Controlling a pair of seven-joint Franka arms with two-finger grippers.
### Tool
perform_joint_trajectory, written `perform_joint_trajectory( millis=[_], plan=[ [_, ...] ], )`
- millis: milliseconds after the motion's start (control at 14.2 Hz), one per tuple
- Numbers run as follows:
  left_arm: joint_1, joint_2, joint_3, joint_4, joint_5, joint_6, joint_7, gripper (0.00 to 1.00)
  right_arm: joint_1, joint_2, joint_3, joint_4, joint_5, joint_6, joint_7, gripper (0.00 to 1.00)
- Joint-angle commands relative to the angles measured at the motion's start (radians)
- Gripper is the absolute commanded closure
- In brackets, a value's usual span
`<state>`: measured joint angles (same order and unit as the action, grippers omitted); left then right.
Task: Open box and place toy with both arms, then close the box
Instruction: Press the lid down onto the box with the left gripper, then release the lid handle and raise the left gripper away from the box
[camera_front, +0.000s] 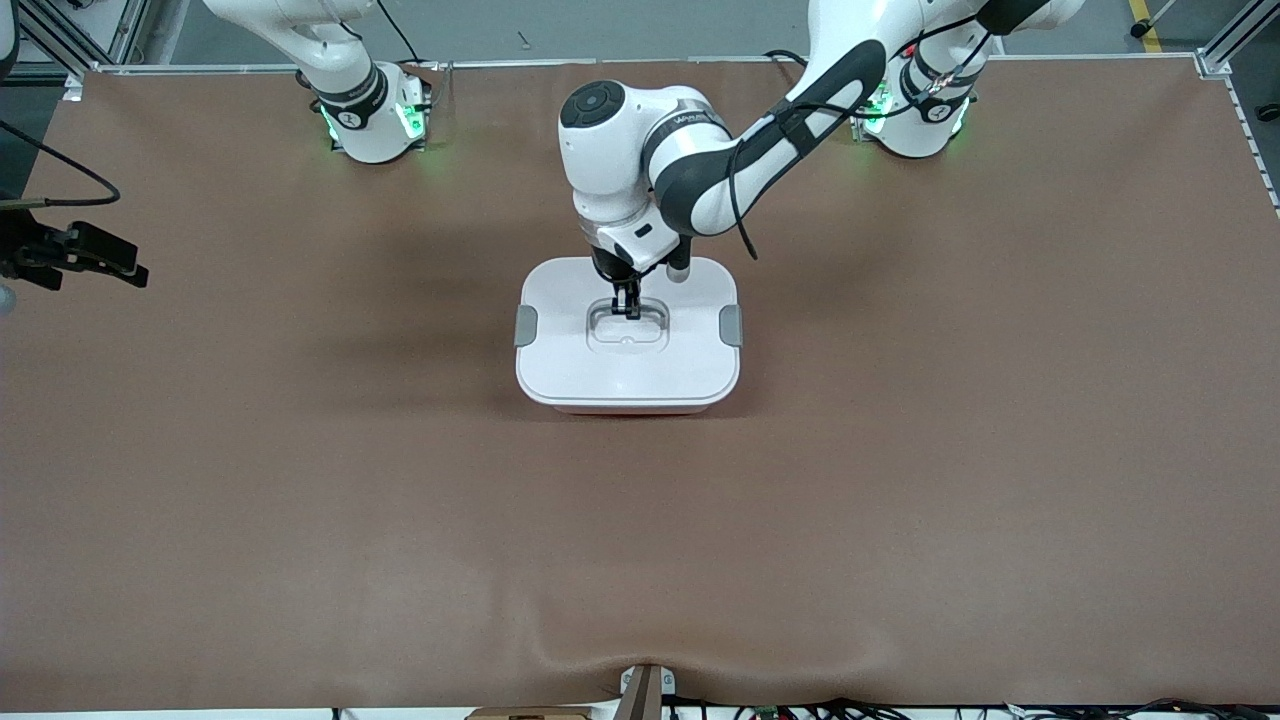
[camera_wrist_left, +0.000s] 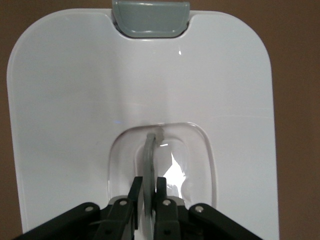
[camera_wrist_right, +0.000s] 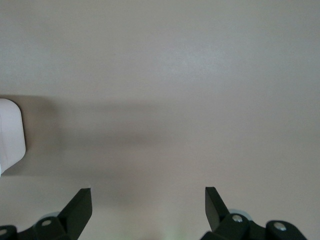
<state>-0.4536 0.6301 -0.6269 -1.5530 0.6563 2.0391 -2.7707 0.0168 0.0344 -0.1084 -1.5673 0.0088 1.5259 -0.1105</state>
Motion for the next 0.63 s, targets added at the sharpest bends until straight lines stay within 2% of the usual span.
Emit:
perform_joint_trajectory(
  millis=[0, 281, 562],
  plan=[
    [-0.004, -0.026, -0.002, -0.039, 0.042, -0.010, -0.100, 0.00, -0.006, 0.004, 0.001, 0.018, 0.000, -0.007, -0.014, 0.00],
    [0.027, -0.049, -0.005, 0.005, 0.014, -0.060, 0.054, 0.00, -0.001, 0.004, 0.001, 0.033, 0.000, -0.006, -0.014, 0.00],
    [0.139, -0.133, -0.008, 0.048, -0.188, -0.134, 0.328, 0.00, -0.001, 0.006, 0.001, 0.036, -0.003, -0.004, -0.015, 0.00]
  ],
)
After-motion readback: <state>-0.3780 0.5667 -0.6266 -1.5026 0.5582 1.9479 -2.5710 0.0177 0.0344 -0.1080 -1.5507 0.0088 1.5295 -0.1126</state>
